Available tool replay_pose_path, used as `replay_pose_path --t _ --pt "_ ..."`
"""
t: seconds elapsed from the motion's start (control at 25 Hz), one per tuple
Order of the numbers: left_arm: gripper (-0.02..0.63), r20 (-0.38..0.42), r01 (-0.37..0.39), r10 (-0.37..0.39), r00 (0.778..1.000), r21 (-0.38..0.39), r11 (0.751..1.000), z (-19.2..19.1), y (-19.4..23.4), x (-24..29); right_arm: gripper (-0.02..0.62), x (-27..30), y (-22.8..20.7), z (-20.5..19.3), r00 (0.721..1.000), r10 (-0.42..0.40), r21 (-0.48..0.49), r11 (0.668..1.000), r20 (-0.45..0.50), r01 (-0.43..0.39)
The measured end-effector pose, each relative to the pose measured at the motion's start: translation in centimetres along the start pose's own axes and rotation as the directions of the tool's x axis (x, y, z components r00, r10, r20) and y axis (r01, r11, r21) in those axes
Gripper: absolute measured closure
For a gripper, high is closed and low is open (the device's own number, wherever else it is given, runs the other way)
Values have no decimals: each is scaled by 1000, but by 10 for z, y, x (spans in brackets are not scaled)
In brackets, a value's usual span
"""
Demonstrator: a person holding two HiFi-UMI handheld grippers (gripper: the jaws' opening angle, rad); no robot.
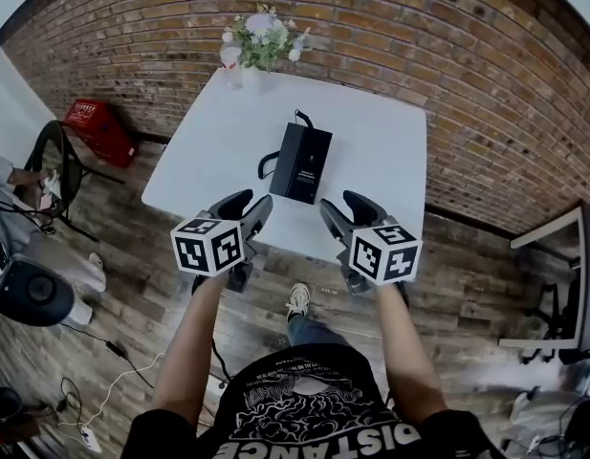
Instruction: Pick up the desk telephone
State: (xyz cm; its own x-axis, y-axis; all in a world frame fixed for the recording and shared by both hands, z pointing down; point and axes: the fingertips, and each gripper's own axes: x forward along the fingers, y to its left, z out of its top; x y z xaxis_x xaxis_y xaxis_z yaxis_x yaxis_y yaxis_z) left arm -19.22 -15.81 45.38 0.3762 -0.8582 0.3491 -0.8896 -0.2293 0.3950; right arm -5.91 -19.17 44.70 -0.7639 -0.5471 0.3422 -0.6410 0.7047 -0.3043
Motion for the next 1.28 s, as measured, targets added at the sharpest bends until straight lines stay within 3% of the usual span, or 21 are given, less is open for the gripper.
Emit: replay_pose_path --t 0.4,0.64,0.84,1.04,1.16,1.28 --pt "403 -131 95 -106 986 -89 992 10 63 102 362 90 -62 -3 994 28 115 993 -104 -16" --pt "366 -169 165 -196 966 -183 969 9 91 152 344 130 -89 -19 983 79 211 977 -168 -43" --pt "330 -253 233 -280 926 -200 952 -1 98 180 325 151 -101 -38 968 123 284 957 -221 -57" --pt "324 -270 295 -363 892 -261 919 -3 96 197 313 162 -110 -47 957 138 335 941 -254 -47" --pt "324 -295 333 -416 860 -291 897 -8 92 200 310 168 -104 -47 953 176 375 924 -247 -74" --pt "324 -306 348 -437 846 -306 886 -9 91 204 307 172 -103 -50 949 182 394 916 -258 -69"
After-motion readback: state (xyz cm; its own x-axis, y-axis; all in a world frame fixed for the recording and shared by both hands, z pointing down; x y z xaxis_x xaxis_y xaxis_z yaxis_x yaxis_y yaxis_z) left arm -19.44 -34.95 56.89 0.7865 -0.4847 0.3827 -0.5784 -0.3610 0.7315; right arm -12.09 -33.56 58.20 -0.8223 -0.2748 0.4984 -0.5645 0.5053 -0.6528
